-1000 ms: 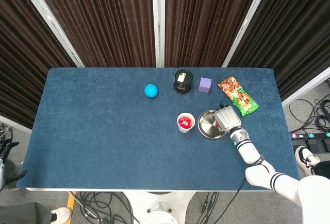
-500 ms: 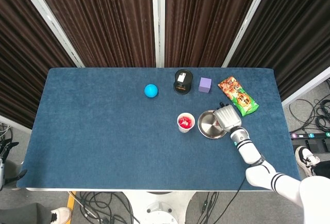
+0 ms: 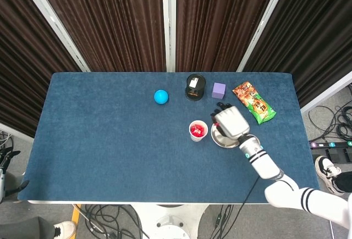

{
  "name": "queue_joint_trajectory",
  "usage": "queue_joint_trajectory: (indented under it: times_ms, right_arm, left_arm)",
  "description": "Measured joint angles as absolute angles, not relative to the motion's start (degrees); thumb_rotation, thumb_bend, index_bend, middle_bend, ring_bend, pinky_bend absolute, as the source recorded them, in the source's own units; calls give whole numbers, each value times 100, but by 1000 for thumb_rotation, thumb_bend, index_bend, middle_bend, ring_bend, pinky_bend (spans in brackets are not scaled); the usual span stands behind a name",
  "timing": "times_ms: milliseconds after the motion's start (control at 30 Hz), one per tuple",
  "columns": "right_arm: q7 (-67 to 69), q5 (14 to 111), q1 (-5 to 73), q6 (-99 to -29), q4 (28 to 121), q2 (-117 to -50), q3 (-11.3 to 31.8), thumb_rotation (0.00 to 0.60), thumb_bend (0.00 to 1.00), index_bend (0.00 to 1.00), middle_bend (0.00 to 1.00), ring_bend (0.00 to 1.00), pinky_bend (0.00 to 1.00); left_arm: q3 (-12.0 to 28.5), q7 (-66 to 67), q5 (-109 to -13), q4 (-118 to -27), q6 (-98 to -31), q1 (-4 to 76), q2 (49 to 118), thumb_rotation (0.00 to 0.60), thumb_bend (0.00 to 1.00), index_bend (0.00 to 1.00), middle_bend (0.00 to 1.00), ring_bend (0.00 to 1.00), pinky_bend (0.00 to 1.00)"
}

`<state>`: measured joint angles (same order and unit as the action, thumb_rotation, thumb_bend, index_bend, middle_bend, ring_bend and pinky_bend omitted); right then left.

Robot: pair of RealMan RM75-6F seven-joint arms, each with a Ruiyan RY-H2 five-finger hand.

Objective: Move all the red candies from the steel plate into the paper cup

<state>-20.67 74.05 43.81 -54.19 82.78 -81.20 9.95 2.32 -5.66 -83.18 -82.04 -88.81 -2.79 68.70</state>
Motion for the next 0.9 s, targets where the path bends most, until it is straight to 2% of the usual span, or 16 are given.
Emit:
queue_joint_trajectory:
  times_ms: [133, 433, 667, 900]
  right_arm:
    - [-2124, 7448, 4551, -5327, 8394, -8194, 1032, 600, 334, 553, 467, 206, 358]
    - [-2375, 7248, 4895, -4968, 7830, -8816, 1034, 600, 332, 541, 429, 202, 358]
    - [-2501, 7130, 4950, -4897, 7675, -8942, 941, 600, 330, 443, 364, 174, 354]
    - [-2425, 7218, 4838, -5183, 7920, -8713, 951, 600, 326, 317, 282, 149, 344]
  left_arm:
    - [236, -573, -8310, -8200, -8864, -271, 6865, 600, 0, 287, 248, 141, 210]
    - [235, -663, -8250, -8110, -8823, -285, 6898, 600, 0, 287, 248, 141, 210]
    - [214, -712, -8272, -8029, -8843, -309, 6944, 600, 0, 287, 248, 141, 210]
    - [235, -681, -8305, -8076, -8850, -277, 6912, 600, 0, 287, 248, 141, 210]
